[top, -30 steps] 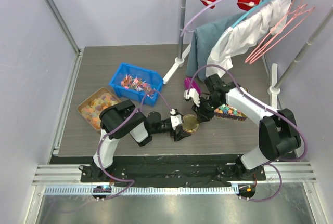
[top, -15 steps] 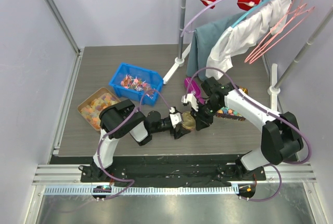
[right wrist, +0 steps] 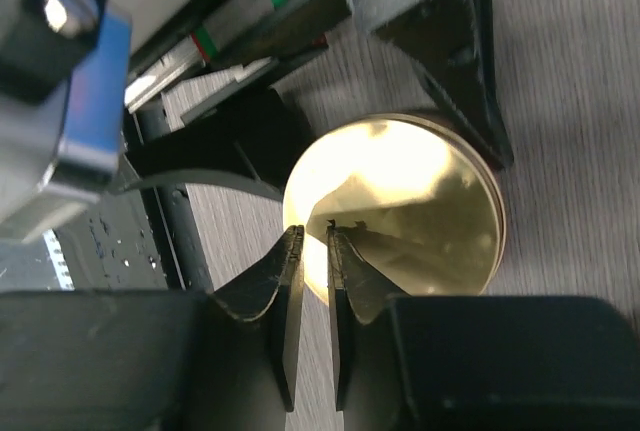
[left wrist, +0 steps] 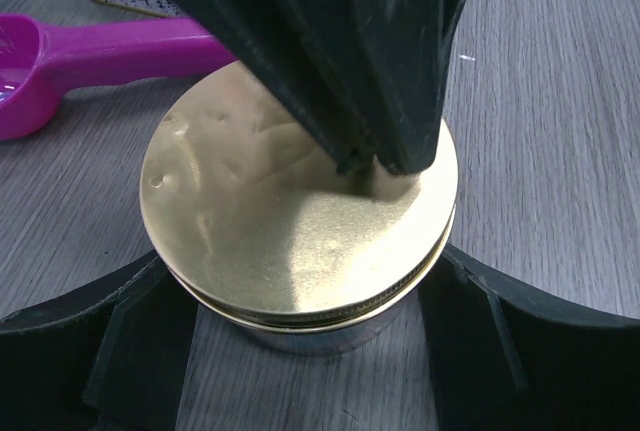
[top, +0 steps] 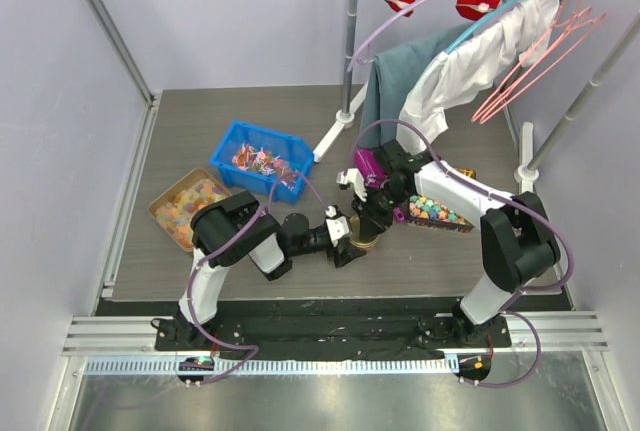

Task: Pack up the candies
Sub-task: Screw the bottle lid onto the packing bottle.

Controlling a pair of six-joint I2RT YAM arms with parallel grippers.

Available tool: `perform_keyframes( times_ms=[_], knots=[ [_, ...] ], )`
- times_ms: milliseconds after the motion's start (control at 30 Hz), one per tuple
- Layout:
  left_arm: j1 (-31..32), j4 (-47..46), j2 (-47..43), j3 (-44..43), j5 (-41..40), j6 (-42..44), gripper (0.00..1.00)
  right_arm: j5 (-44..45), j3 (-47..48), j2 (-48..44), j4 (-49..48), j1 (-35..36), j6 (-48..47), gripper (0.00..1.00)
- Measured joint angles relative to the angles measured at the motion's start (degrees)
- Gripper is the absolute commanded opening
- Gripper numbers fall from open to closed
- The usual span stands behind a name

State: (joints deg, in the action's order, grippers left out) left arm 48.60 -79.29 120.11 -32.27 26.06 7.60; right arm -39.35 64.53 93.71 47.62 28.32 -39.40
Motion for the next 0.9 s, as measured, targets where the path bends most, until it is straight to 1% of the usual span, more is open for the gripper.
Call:
perform_keyframes(
  times_ms=[100,200,400,633,900],
  knots=[
    [0.0,0.0,0.0,0.0,0.0,-0.1,0.82,-1.0,0.6,1.0,-1.0,0.4,0.8,0.22],
    [0.0,0.0,0.0,0.0,0.0,-0.1,0.82,-1.2,1.0,1.3,-1.8,0.5,1.0,0.27],
    [0.0,-0.1,0.0,0.0,0.0,0.1,0.82,1.5,3.6,2.2,-2.2,0.6,0.3,0.32],
    [0.0,0.0,0.0,0.0,0.0,-0.2,0.82,2.6,8.9,6.4,-2.9,0.3,-0.7,0.34],
    [0.0,0.0,0.1,-0.1,-0.1,-0.1,0.82,2.2,9.4,8.4,-3.2,-0.9,-1.5,0.34]
  ],
)
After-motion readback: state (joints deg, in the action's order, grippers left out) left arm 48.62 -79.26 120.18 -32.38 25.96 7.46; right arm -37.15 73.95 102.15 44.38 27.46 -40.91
